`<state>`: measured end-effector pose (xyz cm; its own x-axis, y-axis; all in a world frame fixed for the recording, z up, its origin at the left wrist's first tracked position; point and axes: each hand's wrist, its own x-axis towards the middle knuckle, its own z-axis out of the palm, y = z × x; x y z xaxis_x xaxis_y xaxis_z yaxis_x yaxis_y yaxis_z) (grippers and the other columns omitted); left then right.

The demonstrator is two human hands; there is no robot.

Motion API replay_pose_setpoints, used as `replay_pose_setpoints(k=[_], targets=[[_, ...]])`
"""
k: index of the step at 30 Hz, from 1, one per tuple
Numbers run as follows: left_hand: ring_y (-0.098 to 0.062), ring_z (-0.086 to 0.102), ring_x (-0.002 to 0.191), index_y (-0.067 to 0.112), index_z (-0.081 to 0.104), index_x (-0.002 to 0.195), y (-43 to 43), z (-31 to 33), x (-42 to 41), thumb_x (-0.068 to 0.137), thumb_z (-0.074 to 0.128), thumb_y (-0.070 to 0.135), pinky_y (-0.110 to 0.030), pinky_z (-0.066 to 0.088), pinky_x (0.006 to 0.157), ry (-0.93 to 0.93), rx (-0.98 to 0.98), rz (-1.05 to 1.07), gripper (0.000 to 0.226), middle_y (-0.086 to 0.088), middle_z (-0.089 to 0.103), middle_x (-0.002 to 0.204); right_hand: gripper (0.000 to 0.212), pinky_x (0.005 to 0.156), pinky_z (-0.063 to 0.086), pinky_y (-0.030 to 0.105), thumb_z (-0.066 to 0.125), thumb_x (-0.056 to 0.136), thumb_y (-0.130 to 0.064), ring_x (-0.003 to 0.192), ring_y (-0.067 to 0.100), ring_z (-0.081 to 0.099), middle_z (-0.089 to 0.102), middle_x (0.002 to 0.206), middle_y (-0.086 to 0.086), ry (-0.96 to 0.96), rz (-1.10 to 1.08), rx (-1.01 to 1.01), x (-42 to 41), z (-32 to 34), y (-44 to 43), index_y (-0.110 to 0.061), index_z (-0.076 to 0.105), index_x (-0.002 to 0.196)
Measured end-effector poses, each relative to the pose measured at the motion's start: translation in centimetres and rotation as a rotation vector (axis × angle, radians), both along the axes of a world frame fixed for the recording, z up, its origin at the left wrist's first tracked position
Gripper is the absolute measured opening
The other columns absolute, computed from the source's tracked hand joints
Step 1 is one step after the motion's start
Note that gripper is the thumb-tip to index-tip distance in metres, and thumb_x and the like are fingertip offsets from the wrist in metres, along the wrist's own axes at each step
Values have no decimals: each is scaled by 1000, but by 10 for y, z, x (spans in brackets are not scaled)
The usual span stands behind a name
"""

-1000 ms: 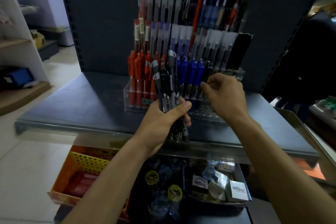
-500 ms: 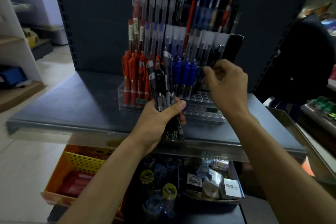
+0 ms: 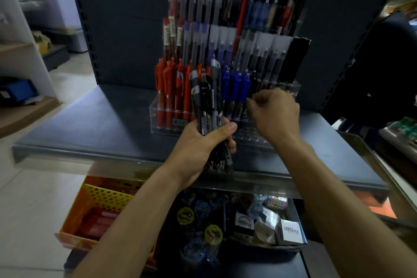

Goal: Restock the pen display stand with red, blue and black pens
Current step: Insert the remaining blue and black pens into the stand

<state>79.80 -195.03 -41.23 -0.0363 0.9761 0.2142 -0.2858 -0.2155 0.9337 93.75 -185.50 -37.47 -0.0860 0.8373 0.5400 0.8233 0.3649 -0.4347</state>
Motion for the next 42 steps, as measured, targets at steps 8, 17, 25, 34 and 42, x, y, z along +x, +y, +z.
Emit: replay_pose_setpoints(k=[8,17,25,34,42], targets=[[-21,64,71,8,61,97,-7,4,7,79,69,23,-29,54,66,3,-16,-65,25,-3,64,74,17,64,41,21,60,93,-27,66,3,49,53,74,-8,496,180,19,2,-11,-46,-19,54,79],[-20,61,66,8,65,98,-12,2,12,91,61,13,-29,52,62,166,-4,-67,9,-9,61,68,10,54,53,25,65,92,-17,53,17,63,61,69,7,514,601,-327,14,-2,-67,-7,62,93],[-19,62,66,13,65,95,-9,1,12,86,64,25,-26,51,62,242,36,-62,15,-8,62,68,15,57,52,21,67,90,-19,57,13,64,62,74,8,503,609,-399,18,0,-64,-7,62,99],[-20,63,67,15,66,94,-5,-1,11,89,66,21,-34,53,62,229,-10,-54,8,-8,64,68,12,72,56,49,64,93,-27,77,25,67,67,76,5,493,398,-242,16,2,-55,-15,64,89],[-17,61,68,10,67,96,-5,-1,12,81,69,24,-29,52,65,166,7,-15,20,-6,65,75,13,63,57,36,56,98,-21,62,22,66,67,74,15,634,533,-413,13,-2,-64,-10,57,90]])
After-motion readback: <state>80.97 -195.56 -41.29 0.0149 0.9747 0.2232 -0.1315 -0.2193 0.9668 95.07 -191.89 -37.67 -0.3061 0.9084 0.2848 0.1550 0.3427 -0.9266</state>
